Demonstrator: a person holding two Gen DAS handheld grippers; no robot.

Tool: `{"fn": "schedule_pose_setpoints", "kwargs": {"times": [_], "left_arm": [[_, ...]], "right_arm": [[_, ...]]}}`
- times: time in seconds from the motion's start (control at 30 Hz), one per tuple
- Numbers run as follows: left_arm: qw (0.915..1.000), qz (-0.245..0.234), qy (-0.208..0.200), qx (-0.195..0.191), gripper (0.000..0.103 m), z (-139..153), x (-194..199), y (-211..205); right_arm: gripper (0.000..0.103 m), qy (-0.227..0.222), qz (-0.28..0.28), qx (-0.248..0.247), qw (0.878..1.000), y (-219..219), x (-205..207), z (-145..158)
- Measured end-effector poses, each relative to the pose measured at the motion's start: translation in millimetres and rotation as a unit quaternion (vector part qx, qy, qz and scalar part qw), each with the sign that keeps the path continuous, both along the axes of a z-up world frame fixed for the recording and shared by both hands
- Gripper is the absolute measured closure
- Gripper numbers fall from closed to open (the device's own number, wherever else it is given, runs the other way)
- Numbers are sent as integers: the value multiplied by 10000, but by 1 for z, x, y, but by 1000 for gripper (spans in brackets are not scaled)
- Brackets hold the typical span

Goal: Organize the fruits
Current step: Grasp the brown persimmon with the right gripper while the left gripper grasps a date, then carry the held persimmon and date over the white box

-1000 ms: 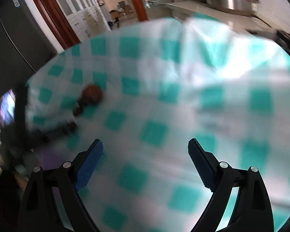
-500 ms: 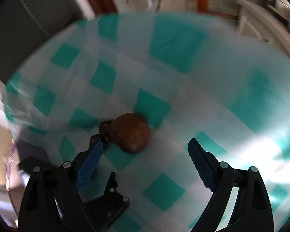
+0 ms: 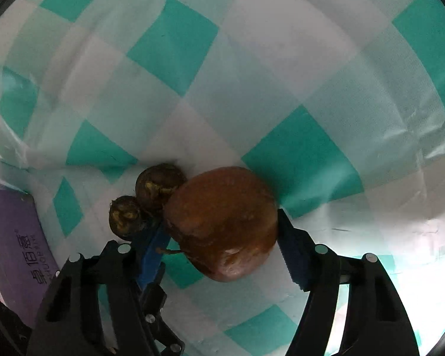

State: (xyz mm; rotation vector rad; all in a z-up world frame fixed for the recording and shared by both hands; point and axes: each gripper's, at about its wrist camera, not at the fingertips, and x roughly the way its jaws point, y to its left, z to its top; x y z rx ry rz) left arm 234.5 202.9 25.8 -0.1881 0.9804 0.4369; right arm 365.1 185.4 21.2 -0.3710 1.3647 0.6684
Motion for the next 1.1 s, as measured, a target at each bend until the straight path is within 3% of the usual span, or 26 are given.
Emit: {"fn": "schedule_pose_setpoints", "kwargs": {"times": [0.1, 0.13, 0.17, 0.2, 0.23, 0.33, 0.4, 0.47, 0.5, 0.67, 0.83, 1.1], "left_arm": [[10000, 11, -2, 16, 58, 1, 1, 1], [10000, 30, 10, 48, 53, 2, 2, -2], [9998, 133, 43, 111, 44, 2, 2, -2], [9992, 345, 97, 180, 16, 2, 1, -1], [9975, 673, 157, 115, 2, -2, -2, 9], [9968, 778, 148, -79, 2, -3, -3, 15], [9971, 741, 156, -101, 7, -2, 0, 14], [9990, 442, 85, -69, 29, 5, 7, 7], [9994, 351, 37, -74, 63, 8, 8, 3], [9984, 213, 65, -529, 66, 18, 9, -4], [9922, 166, 0, -1234, 66, 28, -3, -14], [9864, -645, -146, -1503, 66, 55, -36, -74]], "right_arm": [[37, 14, -72, 38, 10000, -2, -1, 1], [37, 26, -121, 57, 9999, -4, -1, 2], [36, 46, -173, 71, 9998, -6, 1, 2], [36, 81, -239, 88, 9996, -5, 7, 1], [36, 130, -330, 126, 9993, -8, 10, 2], [36, 212, -422, 194, 9987, -16, 17, 1], [37, 147, -430, 201, 9988, -19, 17, 2], [38, 50, -429, 206, 9989, -23, 13, 4], [39, 8, -457, 199, 9988, -25, 11, 4], [39, -63, -1248, 626, 9902, -67, 11, 21], [39, -309, -1735, 980, 9795, -111, -4, 53], [39, -551, -2373, 1034, 9643, -198, -66, 76]]}}
